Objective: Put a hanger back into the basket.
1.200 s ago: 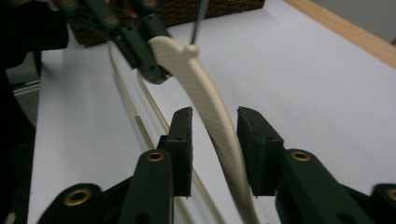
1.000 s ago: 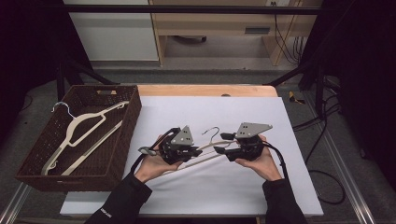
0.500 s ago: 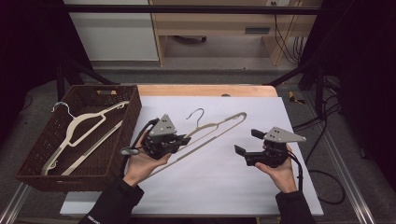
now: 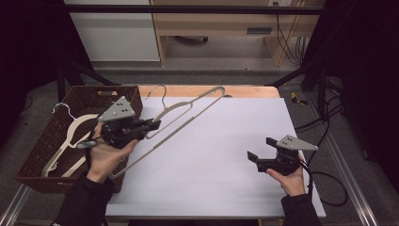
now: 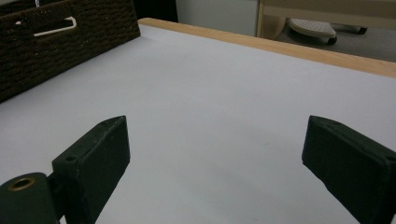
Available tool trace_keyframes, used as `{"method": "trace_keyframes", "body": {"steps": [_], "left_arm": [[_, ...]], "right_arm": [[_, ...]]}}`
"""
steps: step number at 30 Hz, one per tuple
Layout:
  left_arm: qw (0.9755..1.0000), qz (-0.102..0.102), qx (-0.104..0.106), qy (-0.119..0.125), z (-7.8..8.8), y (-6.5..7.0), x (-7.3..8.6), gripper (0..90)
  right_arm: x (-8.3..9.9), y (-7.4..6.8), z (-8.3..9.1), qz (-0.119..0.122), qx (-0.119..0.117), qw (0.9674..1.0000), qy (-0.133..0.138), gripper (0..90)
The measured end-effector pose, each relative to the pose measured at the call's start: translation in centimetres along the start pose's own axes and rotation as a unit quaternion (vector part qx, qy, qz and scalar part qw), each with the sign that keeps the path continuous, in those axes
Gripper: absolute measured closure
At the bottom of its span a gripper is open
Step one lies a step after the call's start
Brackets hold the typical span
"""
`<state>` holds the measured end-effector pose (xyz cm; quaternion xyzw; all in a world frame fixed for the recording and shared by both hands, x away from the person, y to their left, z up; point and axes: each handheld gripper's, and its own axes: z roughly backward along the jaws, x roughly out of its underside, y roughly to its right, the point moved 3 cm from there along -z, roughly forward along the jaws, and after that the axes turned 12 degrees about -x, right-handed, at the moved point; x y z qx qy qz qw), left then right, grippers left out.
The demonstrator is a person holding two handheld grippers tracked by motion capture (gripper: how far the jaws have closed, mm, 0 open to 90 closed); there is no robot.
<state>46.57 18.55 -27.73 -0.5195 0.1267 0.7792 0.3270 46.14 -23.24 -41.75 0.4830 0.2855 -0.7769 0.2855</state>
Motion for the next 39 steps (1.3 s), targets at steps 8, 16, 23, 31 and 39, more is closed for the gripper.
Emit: {"method": "trace_keyframes", "body": {"steps": [8, 16, 23, 31, 39], "left_arm": [[0.9995, 0.01, -0.028, -0.003, 2.2, -4.3, -0.1, 86.4], [0.9975, 0.014, -0.069, -0.001, 4.9, -9.9, 0.8, 86.4], [0.9963, 0.031, -0.079, -0.013, 5.7, -13.6, 3.2, 86.4], [0.9941, 0.045, -0.094, -0.032, 6.0, -16.0, 5.7, 86.4], [0.9904, 0.07, -0.109, -0.047, 6.4, -18.3, 8.4, 86.3]], "right_arm": [[0.1, 0.2, 0.3, -0.001, 0.009, 1.0, 0.003, 6.8], [0.1, 0.3, 0.5, -0.003, 0.012, 0.9999, 0.004, 6.0], [0.1, 0.4, 0.7, -0.004, 0.017, 0.9998, 0.002, 6.0], [0.2, 0.5, 0.7, -0.004, 0.018, 0.9998, 0.001, 5.7], [0.1, 0.5, 0.8, -0.005, 0.018, 0.9998, 0.002, 5.4]]}}
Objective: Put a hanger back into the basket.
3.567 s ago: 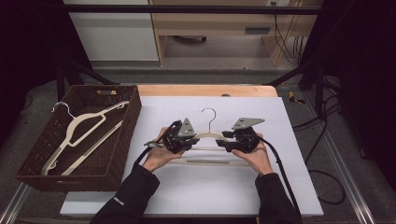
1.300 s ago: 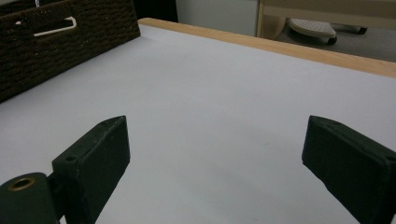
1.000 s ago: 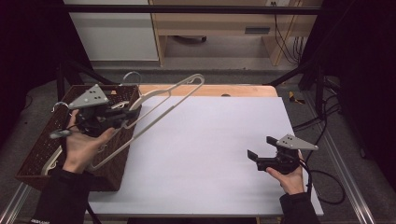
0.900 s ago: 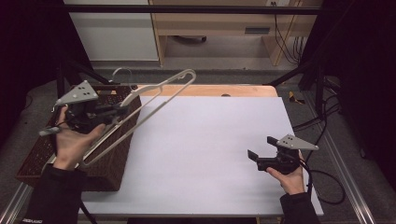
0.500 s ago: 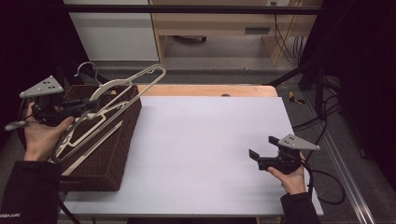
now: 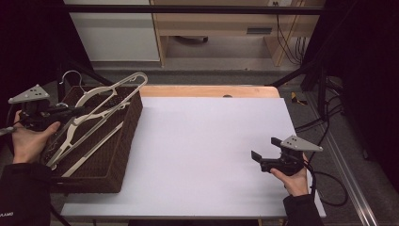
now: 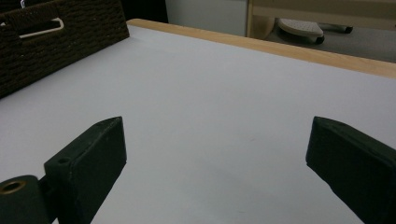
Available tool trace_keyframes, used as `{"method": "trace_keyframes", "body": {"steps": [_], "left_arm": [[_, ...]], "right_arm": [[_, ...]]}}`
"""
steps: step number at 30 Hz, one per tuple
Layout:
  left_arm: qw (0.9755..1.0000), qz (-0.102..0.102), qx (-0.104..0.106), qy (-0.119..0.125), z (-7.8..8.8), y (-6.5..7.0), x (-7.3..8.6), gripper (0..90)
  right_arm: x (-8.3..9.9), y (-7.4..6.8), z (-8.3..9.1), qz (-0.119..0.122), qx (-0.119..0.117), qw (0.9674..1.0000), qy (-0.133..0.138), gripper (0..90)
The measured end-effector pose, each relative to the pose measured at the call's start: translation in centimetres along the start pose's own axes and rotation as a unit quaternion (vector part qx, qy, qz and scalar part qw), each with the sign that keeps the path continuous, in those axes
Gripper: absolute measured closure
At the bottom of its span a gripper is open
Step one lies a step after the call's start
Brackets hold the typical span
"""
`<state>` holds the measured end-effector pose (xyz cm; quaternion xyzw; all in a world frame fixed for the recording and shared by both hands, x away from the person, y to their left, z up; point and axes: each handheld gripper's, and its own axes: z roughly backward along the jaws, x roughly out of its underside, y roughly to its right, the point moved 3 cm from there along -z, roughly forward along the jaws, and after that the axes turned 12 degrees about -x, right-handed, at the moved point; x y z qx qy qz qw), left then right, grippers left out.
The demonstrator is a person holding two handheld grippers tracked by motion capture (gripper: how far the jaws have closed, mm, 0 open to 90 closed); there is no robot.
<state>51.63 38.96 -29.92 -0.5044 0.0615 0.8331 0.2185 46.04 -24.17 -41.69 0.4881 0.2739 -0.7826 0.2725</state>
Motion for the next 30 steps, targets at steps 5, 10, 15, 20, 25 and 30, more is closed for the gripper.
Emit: {"method": "trace_keyframes", "body": {"steps": [5, 10, 15, 20, 25, 30], "left_arm": [[0.9997, 0.013, -0.015, -0.015, -0.3, -1.4, 1.5, 86.3], [0.9989, 0.025, -0.027, -0.03, -0.3, -2.5, 3.0, 86.4], [0.9985, 0.028, -0.023, -0.042, -0.6, -2.7, 4.2, 86.3], [0.9978, 0.016, -0.021, -0.061, -1.6, -1.7, 4.6, 86.3], [0.9963, 0.041, -0.01, -0.074, -2.6, -1.7, 6.0, 86.3], [0.9933, 0.057, -0.013, -0.099, -3.5, -1.9, 7.7, 86.1]], "right_arm": [[0.0, 0.0, 0.0, -0.001, 0.001, 1.0, 0.001, 5.0], [0.0, 0.1, 0.0, -0.001, 0.003, 1.0, -0.001, 4.9], [0.1, 0.0, 0.0, -0.001, 0.0, 1.0, -0.003, 4.9], [0.1, 0.1, -0.1, -0.002, 0.003, 1.0, -0.003, 4.9], [0.1, 0.0, 0.0, -0.002, -0.001, 1.0, -0.003, 5.0], [0.1, 0.0, -0.1, -0.001, -0.001, 1.0, -0.005, 5.2]]}}
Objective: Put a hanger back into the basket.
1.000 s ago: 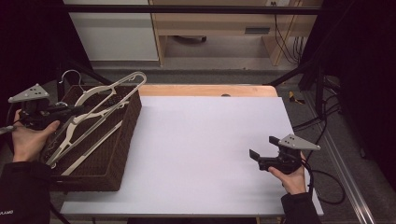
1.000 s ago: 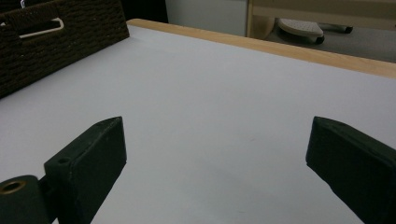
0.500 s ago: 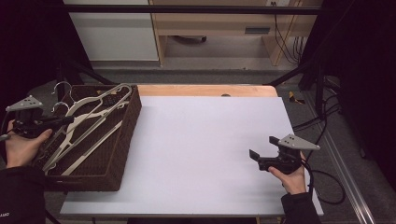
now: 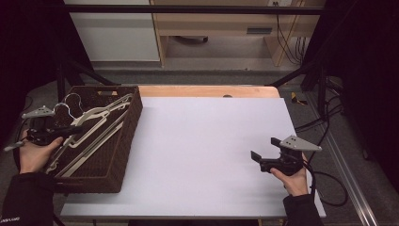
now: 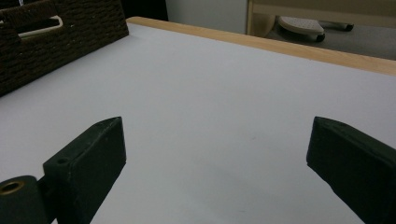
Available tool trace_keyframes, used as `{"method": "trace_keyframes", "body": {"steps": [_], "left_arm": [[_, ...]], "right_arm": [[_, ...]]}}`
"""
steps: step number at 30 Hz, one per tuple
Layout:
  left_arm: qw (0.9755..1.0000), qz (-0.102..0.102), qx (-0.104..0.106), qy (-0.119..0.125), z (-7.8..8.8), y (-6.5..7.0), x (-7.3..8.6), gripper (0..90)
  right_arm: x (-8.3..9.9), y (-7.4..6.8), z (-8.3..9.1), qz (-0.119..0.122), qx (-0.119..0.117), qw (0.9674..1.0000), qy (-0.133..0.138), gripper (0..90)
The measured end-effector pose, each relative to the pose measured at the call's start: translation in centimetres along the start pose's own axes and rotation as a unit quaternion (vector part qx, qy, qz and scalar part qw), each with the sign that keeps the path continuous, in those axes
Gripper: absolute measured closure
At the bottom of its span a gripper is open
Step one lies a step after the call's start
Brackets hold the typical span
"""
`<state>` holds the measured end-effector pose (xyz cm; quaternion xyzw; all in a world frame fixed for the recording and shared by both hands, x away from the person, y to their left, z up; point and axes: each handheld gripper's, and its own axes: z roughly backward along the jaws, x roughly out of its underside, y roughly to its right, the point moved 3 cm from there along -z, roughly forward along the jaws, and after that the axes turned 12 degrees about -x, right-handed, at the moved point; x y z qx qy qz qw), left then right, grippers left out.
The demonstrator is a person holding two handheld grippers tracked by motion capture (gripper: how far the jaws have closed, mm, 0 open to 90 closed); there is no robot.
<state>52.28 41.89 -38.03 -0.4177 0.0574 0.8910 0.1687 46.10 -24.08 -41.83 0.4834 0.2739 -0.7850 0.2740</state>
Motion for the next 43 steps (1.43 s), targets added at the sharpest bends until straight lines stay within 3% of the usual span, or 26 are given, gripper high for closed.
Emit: {"method": "trace_keyframes", "body": {"steps": [2, 6, 10, 16, 19, 20, 24, 29, 31, 35, 43], "left_arm": [[0.9997, -0.005, -0.006, -0.021, -0.7, 0.1, 0.4, 85.6], [0.9993, 0.016, -0.012, -0.03, -1.0, -0.4, 1.1, 85.0], [0.9979, 0.028, -0.044, -0.037, -1.0, -0.6, 1.2, 82.6], [0.9917, 0.048, -0.12, -0.001, 0.9, -0.7, 0.9, 60.2], [0.9903, 0.052, -0.127, 0.026, 2.1, -0.3, 0.6, 55.0], [0.9898, 0.055, -0.125, 0.041, 2.6, 0.1, 0.4, 53.5], [0.9882, 0.039, -0.114, 0.095, 4.0, 2.2, -0.2, 42.1], [0.9877, 0.025, -0.052, 0.145, 5.0, 6.3, -0.7, 31.5], [0.9853, 0.022, -0.027, 0.167, 5.1, 8.1, -0.7, 26.8], [0.9828, 0.008, 0.007, 0.184, 4.6, 11.1, -0.5, 11.9], [0.9837, -0.002, 0.043, 0.175, 2.9, 14.8, 0.5, 7.1]], "right_arm": [[0.0, -0.1, -0.1, 0.0, 0.001, 1.0, 0.001, 5.1], [-0.1, -0.1, 0.0, -0.001, 0.0, 1.0, 0.003, 5.2], [0.0, -0.1, -0.1, 0.001, 0.0, 1.0, 0.001, 5.2], [0.0, -0.1, 0.0, 0.002, -0.001, 1.0, 0.003, 5.2], [-0.1, -0.1, -0.1, 0.001, 0.0, 1.0, 0.004, 5.2], [-0.1, -0.1, -0.1, 0.001, -0.001, 1.0, 0.004, 5.1], [-0.1, -0.2, -0.1, 0.001, -0.002, 1.0, 0.004, 5.0], [-0.1, -0.3, 0.1, 0.002, -0.004, 0.9999, 0.01, 4.8], [-0.1, -0.3, 0.1, 0.003, -0.004, 0.9999, 0.01, 4.8], [-0.1, -0.4, 0.2, 0.005, -0.007, 0.9999, 0.013, 4.7], [-0.2, -0.5, 0.6, 0.005, -0.011, 0.9996, 0.025, 4.6]]}}
